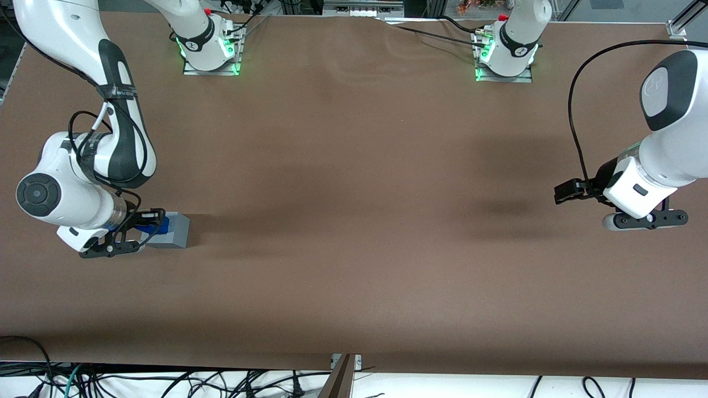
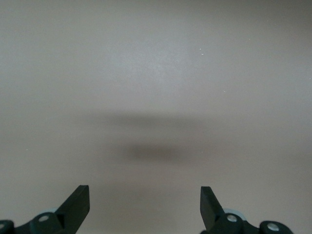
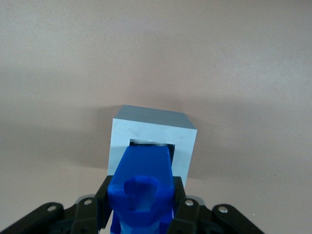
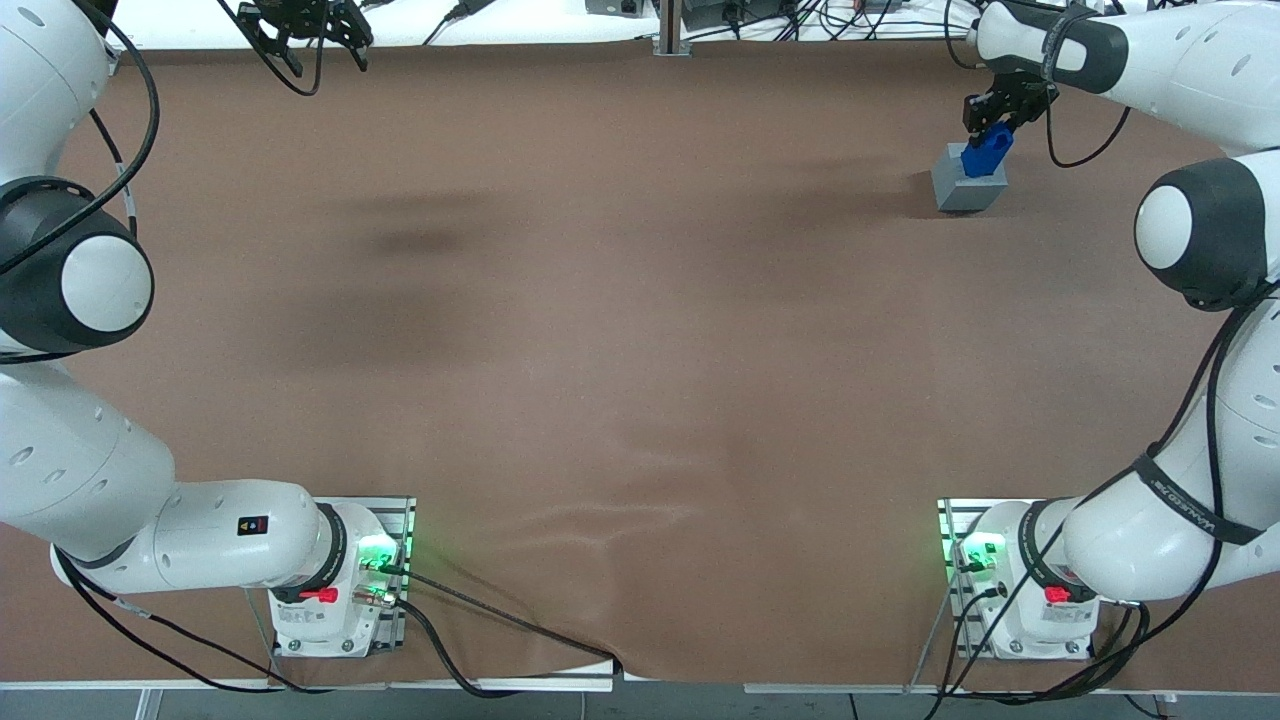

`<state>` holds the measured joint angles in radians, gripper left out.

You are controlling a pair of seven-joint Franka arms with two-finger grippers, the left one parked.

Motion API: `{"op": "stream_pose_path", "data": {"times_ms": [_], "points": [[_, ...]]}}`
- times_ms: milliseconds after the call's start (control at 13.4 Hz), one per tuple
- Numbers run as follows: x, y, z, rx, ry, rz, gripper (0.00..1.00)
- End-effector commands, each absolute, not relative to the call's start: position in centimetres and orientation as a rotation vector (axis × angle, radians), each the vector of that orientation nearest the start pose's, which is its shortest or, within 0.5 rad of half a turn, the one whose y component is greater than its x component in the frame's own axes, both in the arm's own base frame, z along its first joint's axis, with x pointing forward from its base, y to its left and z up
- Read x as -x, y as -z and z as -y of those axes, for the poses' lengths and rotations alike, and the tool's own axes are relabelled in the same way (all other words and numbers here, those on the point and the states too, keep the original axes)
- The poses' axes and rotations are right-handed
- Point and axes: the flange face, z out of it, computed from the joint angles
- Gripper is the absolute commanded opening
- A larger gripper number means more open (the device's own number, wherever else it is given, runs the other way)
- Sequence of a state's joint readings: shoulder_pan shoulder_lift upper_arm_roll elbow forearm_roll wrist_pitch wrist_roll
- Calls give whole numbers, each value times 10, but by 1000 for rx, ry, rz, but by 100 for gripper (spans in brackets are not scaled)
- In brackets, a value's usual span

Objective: Insert blue part into gray base with right arm
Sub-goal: 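Lower the blue part into the gray base's square opening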

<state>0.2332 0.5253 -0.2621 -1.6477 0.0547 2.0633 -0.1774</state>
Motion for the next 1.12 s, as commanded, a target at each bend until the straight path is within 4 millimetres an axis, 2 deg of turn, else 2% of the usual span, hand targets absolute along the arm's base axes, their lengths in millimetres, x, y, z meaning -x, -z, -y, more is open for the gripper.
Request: {"op": "stream_pose_path", "data": {"times_ms": [0,598,1047], "points": [[-662,-315,1,3182,-164,231,23],[-661,-320,3,3180,-174,223,23],[-665,-314,0,3167,-143,161,23]]}}
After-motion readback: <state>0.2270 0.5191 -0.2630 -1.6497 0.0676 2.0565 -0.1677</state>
